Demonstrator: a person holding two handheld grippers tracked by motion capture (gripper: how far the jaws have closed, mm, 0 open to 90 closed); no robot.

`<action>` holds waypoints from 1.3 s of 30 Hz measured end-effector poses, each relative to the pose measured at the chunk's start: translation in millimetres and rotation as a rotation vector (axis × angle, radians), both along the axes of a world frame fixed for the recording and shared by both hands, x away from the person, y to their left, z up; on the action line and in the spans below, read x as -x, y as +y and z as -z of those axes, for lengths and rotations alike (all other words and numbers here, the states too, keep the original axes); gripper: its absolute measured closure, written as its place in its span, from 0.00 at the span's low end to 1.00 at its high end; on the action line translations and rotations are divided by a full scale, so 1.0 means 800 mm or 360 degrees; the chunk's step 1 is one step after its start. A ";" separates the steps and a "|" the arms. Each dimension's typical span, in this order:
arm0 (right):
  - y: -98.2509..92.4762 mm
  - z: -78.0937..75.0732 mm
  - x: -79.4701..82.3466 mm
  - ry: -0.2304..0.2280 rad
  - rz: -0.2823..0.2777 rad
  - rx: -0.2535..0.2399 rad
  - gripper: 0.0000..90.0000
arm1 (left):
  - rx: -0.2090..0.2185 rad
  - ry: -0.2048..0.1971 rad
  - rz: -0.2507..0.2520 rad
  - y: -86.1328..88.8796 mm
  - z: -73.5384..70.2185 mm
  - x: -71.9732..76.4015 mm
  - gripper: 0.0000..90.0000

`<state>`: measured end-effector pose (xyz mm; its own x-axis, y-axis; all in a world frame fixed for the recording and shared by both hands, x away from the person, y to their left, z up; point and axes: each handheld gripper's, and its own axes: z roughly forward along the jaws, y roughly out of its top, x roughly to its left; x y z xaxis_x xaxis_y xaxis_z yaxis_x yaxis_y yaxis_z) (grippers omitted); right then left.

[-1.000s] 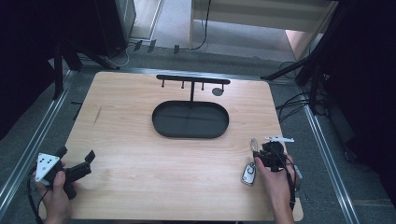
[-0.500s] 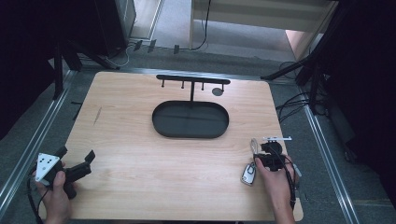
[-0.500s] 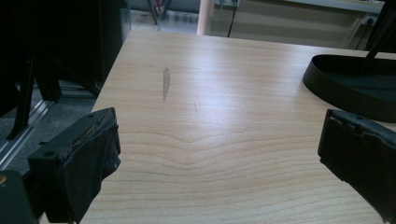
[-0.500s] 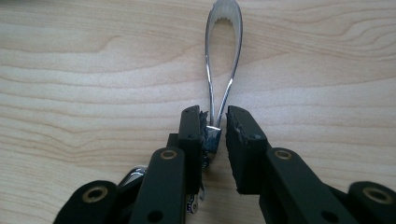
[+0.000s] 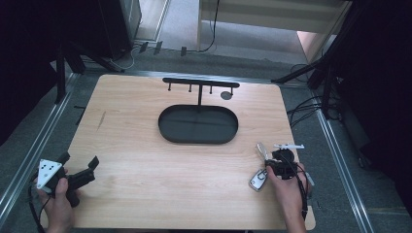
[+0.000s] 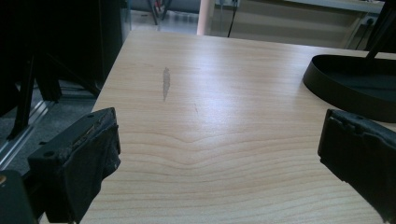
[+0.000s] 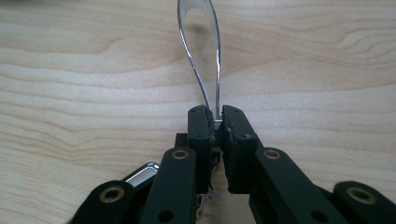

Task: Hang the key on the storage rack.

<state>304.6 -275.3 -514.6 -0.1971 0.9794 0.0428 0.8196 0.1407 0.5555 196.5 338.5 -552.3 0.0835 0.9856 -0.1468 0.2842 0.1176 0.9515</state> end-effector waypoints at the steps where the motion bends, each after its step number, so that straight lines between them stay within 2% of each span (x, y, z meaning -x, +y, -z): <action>1: 0.000 0.000 0.002 -0.0035 -0.0008 -0.0010 0.93 | 0.0001 -0.0001 0.0000 0.000 0.000 0.000 0.00; 2: 0.000 0.000 0.002 -0.0035 -0.0008 -0.0010 0.93 | 0.0001 -0.0001 0.0000 0.000 0.000 0.000 0.00; 3: -0.001 -0.002 0.005 -0.0093 -0.0005 -0.0052 0.93 | 0.0000 0.0001 -0.0001 0.000 0.000 0.000 0.00; 4: -0.001 -0.003 0.006 -0.0124 -0.0002 -0.0060 0.93 | -0.0001 0.0001 -0.0001 0.000 0.000 0.000 0.00; 6: -0.001 -0.004 0.008 -0.0149 0.0000 -0.0077 0.93 | -0.0002 0.0001 -0.0001 0.000 0.000 0.000 0.00; 7: -0.001 -0.005 0.011 -0.0203 -0.0024 -0.0125 0.93 | -0.0001 0.0001 -0.0001 0.000 0.000 0.000 0.00; 9: 0.002 -0.005 0.014 -0.0285 -0.0022 -0.0115 0.93 | 0.0000 0.0001 -0.0001 0.000 0.000 0.000 0.00; 11: 0.002 -0.006 0.018 -0.0364 -0.0029 -0.0145 0.93 | 0.0000 0.0000 -0.0001 0.000 0.000 0.000 0.00; 12: 0.002 -0.006 0.018 -0.0364 -0.0029 -0.0145 0.93 | 0.0000 0.0000 -0.0001 0.000 0.000 0.000 0.00; 13: 0.003 -0.006 0.021 -0.0435 -0.0025 -0.0185 0.93 | 0.0000 0.0001 -0.0001 0.000 0.000 0.000 0.00; 14: 0.003 -0.006 0.021 -0.0435 -0.0025 -0.0185 0.93 | 0.0000 0.0001 -0.0001 0.000 0.000 0.000 0.00; 15: 0.003 -0.007 0.023 -0.0507 -0.0039 -0.0207 0.93 | 0.0002 -0.0002 -0.0001 0.000 0.000 0.000 0.00; 16: 0.003 -0.007 0.023 -0.0507 -0.0039 -0.0207 0.93 | 0.0002 -0.0002 -0.0001 0.000 0.000 0.000 0.00; 17: 0.004 -0.008 0.025 -0.0588 -0.0053 -0.0212 0.93 | 0.0003 -0.0002 -0.0001 0.000 0.000 0.000 0.00; 18: 0.004 -0.008 0.025 -0.0588 -0.0053 -0.0212 0.93 | 0.0003 -0.0002 -0.0001 0.000 0.000 0.000 0.00; 19: 0.005 -0.009 0.027 -0.0647 -0.0045 -0.0236 0.93 | 0.0000 0.0001 -0.0001 0.000 0.000 0.000 0.00; 21: 0.006 -0.011 0.029 -0.0698 -0.0040 -0.0260 0.93 | -0.0001 0.0000 -0.0001 0.000 0.000 0.000 0.00; 22: 0.006 -0.011 0.029 -0.0698 -0.0040 -0.0260 0.93 | -0.0001 0.0000 -0.0001 0.000 0.000 0.000 0.00; 23: 0.007 -0.012 0.031 -0.0754 -0.0053 -0.0279 0.93 | -0.0002 0.0000 -0.0001 0.000 0.000 0.000 0.00; 24: 0.007 -0.012 0.031 -0.0754 -0.0053 -0.0279 0.93 | -0.0002 0.0000 -0.0001 0.000 0.000 0.000 0.00; 27: 0.011 -0.012 0.034 -0.0845 -0.0061 -0.0290 0.93 | -0.0002 0.0001 -0.0001 0.000 0.000 0.000 0.00; 28: 0.011 -0.012 0.034 -0.0845 -0.0061 -0.0290 0.93 | -0.0002 0.0001 -0.0001 0.000 0.000 0.000 0.00; 30: 0.013 -0.013 0.036 -0.0940 -0.0057 -0.0321 0.93 | -0.0002 0.0000 -0.0001 0.000 0.000 0.000 0.00; 32: 0.013 -0.013 0.037 -0.0965 -0.0058 -0.0329 0.93 | 0.0001 -0.0001 -0.0001 0.000 0.000 0.000 0.00; 33: 0.014 -0.015 0.037 -0.1013 -0.0064 -0.0344 0.93 | 0.0001 -0.0001 -0.0002 0.000 0.000 0.000 0.00; 34: 0.014 -0.015 0.037 -0.1013 -0.0064 -0.0344 0.93 | 0.0001 -0.0001 -0.0002 0.000 0.000 0.000 0.00; 35: 0.016 -0.016 0.038 -0.1056 -0.0064 -0.0362 0.93 | -0.0001 0.0000 -0.0001 0.000 0.000 0.000 0.00; 39: 0.022 -0.019 0.039 -0.1153 -0.0076 -0.0372 0.93 | -0.0001 0.0000 0.0000 0.000 0.000 0.000 0.00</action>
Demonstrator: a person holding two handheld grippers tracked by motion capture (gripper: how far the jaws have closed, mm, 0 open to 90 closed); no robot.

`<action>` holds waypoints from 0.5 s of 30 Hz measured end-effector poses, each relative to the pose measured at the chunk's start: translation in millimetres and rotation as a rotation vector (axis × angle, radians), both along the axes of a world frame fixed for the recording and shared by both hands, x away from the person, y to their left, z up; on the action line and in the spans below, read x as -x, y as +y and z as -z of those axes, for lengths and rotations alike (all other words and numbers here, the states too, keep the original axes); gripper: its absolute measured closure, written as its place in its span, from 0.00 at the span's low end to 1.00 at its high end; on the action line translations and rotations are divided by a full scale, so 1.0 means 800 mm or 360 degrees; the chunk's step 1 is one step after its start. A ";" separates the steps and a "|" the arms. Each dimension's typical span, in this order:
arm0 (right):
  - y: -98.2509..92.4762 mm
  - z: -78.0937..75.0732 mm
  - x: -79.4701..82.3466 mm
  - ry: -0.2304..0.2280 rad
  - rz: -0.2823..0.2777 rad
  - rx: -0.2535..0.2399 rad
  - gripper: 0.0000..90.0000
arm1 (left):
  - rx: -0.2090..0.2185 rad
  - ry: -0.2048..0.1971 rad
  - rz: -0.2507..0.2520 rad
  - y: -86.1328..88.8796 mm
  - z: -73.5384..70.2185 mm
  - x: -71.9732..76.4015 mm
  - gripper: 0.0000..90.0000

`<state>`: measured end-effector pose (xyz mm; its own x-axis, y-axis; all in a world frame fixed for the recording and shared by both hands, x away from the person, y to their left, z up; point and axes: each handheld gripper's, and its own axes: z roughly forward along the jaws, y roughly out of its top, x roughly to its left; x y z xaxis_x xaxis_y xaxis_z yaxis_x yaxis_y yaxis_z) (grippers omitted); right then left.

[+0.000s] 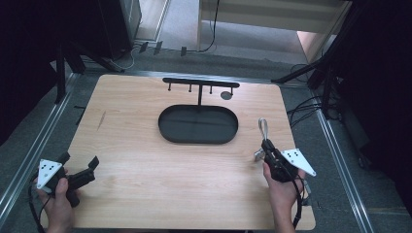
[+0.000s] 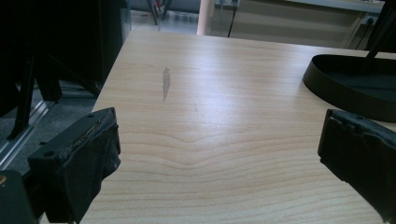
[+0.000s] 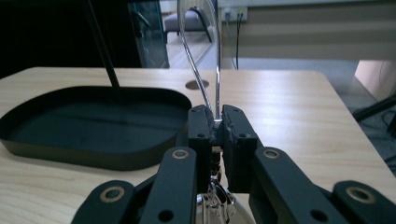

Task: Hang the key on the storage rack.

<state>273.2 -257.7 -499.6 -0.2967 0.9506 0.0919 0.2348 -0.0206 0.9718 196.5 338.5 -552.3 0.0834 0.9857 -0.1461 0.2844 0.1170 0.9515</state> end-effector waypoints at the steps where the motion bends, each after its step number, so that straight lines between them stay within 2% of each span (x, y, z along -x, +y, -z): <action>1: 0.002 0.000 0.000 -0.0034 -0.0018 -0.0011 0.93 | 0.0000 0.0000 -0.0001 0.000 0.000 0.000 0.00; 3: 0.007 -0.001 0.001 -0.0104 -0.0003 0.0000 0.93 | -0.0001 0.0000 0.0000 0.000 0.000 0.000 0.00; 4: 0.009 -0.002 0.001 -0.0125 0.0002 -0.0023 0.93 | -0.0003 -0.0001 0.0000 0.000 0.000 0.000 0.00; 5: 0.009 -0.002 0.001 -0.0125 0.0002 -0.0023 0.93 | -0.0003 -0.0001 0.0000 0.000 0.000 0.000 0.00; 7: 0.016 -0.005 0.000 -0.0177 0.0014 -0.0059 0.93 | -0.0003 -0.0001 0.0001 0.000 0.000 0.000 0.00; 12: 0.034 -0.009 -0.002 -0.0268 0.0029 -0.0071 0.93 | -0.0002 -0.0005 -0.0002 0.000 0.000 0.000 0.00; 13: 0.034 -0.009 -0.002 -0.0268 0.0029 -0.0071 0.93 | -0.0002 -0.0005 -0.0002 0.000 0.000 0.000 0.00; 14: 0.041 -0.010 -0.005 -0.0303 0.0030 -0.0071 0.93 | 0.0003 -0.0006 -0.0002 0.000 0.000 0.000 0.00; 15: 0.041 -0.010 -0.005 -0.0303 0.0030 -0.0071 0.93 | 0.0003 -0.0006 -0.0002 0.000 0.000 0.000 0.00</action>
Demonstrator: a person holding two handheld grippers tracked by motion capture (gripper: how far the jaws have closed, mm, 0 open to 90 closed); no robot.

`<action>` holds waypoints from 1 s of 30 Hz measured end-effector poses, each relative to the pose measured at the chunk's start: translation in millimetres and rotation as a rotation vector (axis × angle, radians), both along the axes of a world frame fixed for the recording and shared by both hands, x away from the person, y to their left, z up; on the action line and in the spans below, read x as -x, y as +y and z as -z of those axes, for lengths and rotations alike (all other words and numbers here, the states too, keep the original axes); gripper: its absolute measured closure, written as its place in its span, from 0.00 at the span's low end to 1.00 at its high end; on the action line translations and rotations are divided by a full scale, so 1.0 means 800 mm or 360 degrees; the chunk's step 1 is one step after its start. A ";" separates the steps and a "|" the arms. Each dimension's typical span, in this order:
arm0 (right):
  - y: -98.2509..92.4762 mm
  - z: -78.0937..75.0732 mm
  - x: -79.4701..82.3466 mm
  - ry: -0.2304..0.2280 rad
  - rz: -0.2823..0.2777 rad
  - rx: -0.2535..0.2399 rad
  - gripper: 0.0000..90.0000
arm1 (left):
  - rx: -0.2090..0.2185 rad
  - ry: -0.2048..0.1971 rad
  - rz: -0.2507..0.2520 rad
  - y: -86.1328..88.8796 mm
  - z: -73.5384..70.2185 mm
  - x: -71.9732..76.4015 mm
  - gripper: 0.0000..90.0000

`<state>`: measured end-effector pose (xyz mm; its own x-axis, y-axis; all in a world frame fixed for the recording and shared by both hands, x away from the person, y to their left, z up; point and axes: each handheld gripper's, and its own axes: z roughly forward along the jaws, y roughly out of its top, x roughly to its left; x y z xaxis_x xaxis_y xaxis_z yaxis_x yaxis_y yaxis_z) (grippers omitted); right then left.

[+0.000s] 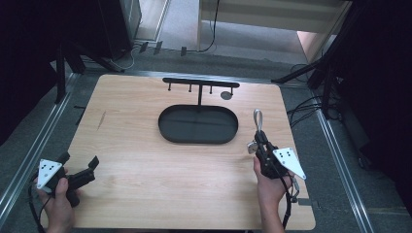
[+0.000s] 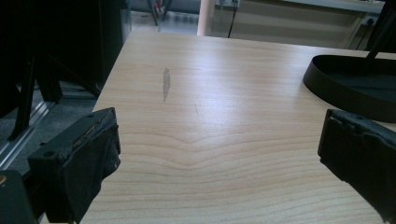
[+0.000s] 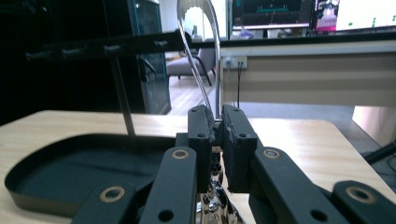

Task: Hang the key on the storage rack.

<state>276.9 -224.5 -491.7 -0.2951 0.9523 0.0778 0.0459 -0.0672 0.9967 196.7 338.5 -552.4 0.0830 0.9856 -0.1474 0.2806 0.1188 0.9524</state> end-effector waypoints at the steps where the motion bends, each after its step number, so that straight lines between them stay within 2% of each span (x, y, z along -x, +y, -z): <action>1: 0.008 -0.001 -0.002 -0.0036 0.0012 0.0001 0.93 | 0.0000 0.0000 0.0001 0.000 0.000 0.000 0.00; 7: 0.033 -0.003 -0.010 -0.0109 -0.0013 -0.0048 0.93 | 0.0002 -0.0001 0.0002 0.000 0.000 0.000 0.00; 15: 0.063 -0.005 -0.025 -0.0150 -0.0052 -0.0043 0.93 | 0.0010 -0.0005 0.0005 0.001 0.000 0.000 0.00; 30: 0.108 -0.003 -0.051 -0.0135 -0.0112 -0.0026 0.93 | 0.0021 -0.0009 0.0004 0.002 0.000 0.000 0.00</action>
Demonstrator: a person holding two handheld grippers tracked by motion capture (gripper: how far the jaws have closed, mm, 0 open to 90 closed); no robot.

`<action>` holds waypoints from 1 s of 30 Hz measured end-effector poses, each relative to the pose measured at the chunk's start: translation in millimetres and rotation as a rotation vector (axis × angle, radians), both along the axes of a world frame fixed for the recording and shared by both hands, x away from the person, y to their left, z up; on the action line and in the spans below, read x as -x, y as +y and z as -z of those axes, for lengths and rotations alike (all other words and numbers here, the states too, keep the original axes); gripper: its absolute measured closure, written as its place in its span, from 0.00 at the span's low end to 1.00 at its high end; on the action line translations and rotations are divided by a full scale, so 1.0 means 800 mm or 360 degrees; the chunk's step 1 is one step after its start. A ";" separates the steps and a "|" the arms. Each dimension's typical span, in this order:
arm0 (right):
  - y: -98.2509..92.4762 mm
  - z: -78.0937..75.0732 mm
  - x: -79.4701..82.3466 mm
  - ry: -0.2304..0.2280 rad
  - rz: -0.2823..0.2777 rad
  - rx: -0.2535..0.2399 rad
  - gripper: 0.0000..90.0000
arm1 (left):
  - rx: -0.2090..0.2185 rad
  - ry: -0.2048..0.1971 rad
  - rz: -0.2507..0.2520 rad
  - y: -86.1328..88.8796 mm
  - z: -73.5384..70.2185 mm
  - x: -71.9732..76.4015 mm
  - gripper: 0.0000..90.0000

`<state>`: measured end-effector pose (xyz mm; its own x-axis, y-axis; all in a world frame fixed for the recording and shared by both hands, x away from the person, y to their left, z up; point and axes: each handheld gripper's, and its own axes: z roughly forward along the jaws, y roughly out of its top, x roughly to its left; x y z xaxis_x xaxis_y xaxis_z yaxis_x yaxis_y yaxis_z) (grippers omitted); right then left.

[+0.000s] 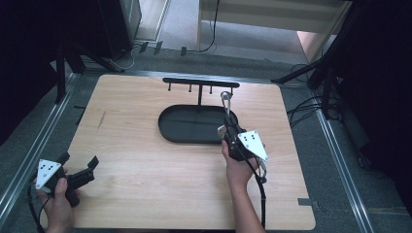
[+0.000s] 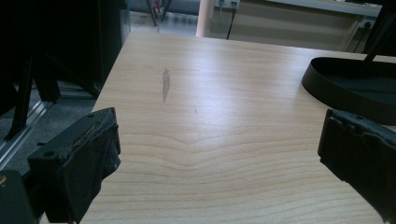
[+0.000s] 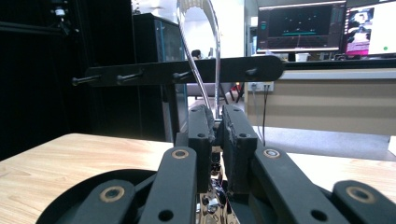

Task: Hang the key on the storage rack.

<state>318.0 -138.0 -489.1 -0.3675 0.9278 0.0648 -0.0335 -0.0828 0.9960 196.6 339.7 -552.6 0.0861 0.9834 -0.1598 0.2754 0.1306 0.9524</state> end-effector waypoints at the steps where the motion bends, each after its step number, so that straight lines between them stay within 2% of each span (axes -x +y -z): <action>1: 0.006 0.000 -0.003 -0.0009 -0.0003 0.0013 0.93 | -0.0005 0.0003 0.0003 0.001 0.000 0.000 0.00; 5: 0.015 0.001 -0.009 0.0001 -0.0013 0.0041 0.93 | -0.0004 0.0003 0.0001 0.001 0.000 0.000 0.00; 15: 0.029 0.013 -0.023 0.0057 -0.0019 0.0039 0.93 | -0.0003 0.0003 0.0002 0.001 0.000 0.000 0.00; 19: 0.036 0.014 -0.028 0.0068 -0.0038 0.0066 0.93 | -0.0004 0.0003 0.0002 0.001 0.000 0.000 0.00; 30: 0.046 0.021 -0.044 0.0132 -0.0014 0.0100 0.93 | -0.0004 0.0003 0.0003 0.001 0.000 0.000 0.00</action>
